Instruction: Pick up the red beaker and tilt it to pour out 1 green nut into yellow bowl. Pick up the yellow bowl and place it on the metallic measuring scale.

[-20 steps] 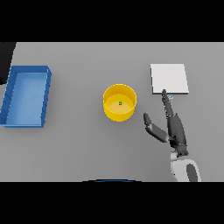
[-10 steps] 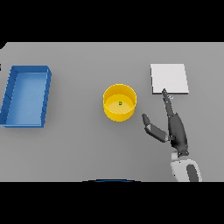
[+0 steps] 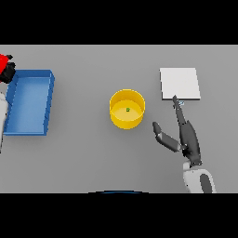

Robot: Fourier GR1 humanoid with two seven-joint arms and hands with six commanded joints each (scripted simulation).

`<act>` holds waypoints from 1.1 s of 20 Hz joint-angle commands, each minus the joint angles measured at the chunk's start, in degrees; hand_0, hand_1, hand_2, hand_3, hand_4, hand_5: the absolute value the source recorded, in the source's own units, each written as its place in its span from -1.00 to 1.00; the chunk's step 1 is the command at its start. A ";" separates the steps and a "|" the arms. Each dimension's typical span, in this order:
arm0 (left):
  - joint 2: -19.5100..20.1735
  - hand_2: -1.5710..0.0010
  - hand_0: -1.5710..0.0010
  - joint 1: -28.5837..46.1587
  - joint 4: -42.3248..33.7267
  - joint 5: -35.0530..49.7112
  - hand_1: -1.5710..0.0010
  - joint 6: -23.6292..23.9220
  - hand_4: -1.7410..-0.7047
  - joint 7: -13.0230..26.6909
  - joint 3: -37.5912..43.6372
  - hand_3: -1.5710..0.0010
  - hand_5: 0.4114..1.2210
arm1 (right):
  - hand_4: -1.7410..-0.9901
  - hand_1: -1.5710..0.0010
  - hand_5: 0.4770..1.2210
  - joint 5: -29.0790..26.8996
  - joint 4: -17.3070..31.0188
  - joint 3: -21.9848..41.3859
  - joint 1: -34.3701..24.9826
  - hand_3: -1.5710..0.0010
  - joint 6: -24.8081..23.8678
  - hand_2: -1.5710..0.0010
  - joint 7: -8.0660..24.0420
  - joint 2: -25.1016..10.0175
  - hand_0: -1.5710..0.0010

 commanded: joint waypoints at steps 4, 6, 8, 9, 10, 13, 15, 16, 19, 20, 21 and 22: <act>-2.25 -1.00 -1.00 3.91 -4.61 0.54 -1.00 1.45 -1.00 3.47 0.02 -0.96 0.83 | 0.94 1.00 -0.53 -0.38 0.03 -0.20 0.34 1.00 -0.20 1.00 -1.43 0.22 1.00; -2.85 -1.00 -1.00 6.06 -6.13 0.84 -1.00 1.63 -1.00 3.39 -0.08 -0.98 0.67 | 0.94 1.00 -0.54 -0.12 -0.22 -0.40 0.17 1.00 -0.31 1.00 -0.80 -0.25 1.00; -1.98 -1.00 -1.00 6.99 -6.76 -0.60 -1.00 1.35 -0.95 3.24 -0.81 -0.98 0.43 | 0.93 1.00 -0.57 0.01 -0.28 -0.13 0.26 1.00 -0.47 1.00 -0.30 0.22 1.00; -2.00 -1.00 -1.00 7.61 -7.31 -1.41 -1.00 1.14 -0.82 3.42 -1.60 -0.99 0.31 | 0.92 1.00 -0.57 0.29 -0.04 -0.04 0.25 1.00 -0.48 1.00 -0.37 0.09 1.00; -1.74 -1.00 -1.00 8.54 -8.07 -1.67 -1.00 0.61 -0.60 3.36 -1.92 -0.99 0.19 | 0.92 1.00 -0.57 0.10 -0.33 -0.41 0.04 1.00 -0.46 1.00 -0.53 -0.35 1.00; -0.92 -0.72 -0.90 10.20 -10.47 -0.83 -0.75 -1.44 0.12 3.69 -2.00 -0.67 -0.09 | 0.95 1.00 -0.58 -0.46 -0.61 -0.17 0.61 1.00 -0.40 1.00 -1.09 0.37 1.00; -0.95 -0.30 -0.54 10.58 -11.15 -0.51 -0.27 -2.36 0.43 3.76 -2.34 -0.21 -0.24 | 0.96 1.00 -0.57 -0.83 -1.50 -0.22 1.14 1.00 -0.15 1.00 -1.36 0.23 1.00; -1.06 -0.04 -0.23 10.86 -11.30 -0.28 -0.01 -2.88 0.51 4.40 -2.50 0.02 -0.30 | 0.96 1.00 -0.57 -0.45 -0.72 -0.09 0.50 1.00 -0.43 1.00 -0.50 0.58 1.00; -0.40 0.47 0.37 10.61 -10.10 -1.64 0.48 -5.26 0.71 4.40 -4.55 0.50 -0.39 | 0.95 1.00 -0.57 0.03 -0.80 0.19 0.26 1.00 -0.64 1.00 -0.70 0.69 1.00; -0.27 0.57 0.50 10.62 -9.63 -1.77 0.58 -5.58 0.75 3.59 -4.81 0.60 -0.39 | 0.95 1.00 -0.57 0.09 -0.93 0.21 0.44 1.00 -0.61 1.00 -0.94 0.56 1.00; -0.29 0.66 0.60 10.38 -8.32 -2.00 0.67 -5.49 0.77 2.38 -4.94 0.68 -0.39 | 0.95 1.00 -0.57 0.08 -1.05 0.20 0.62 1.00 -0.58 1.00 -1.08 0.46 1.00; -0.06 0.73 0.68 10.23 -7.81 -1.93 0.73 -5.75 0.80 2.10 -4.85 0.74 -0.39 | 0.94 1.00 -0.57 -0.15 -1.37 0.03 0.72 1.00 -0.49 1.00 -1.18 0.28 1.00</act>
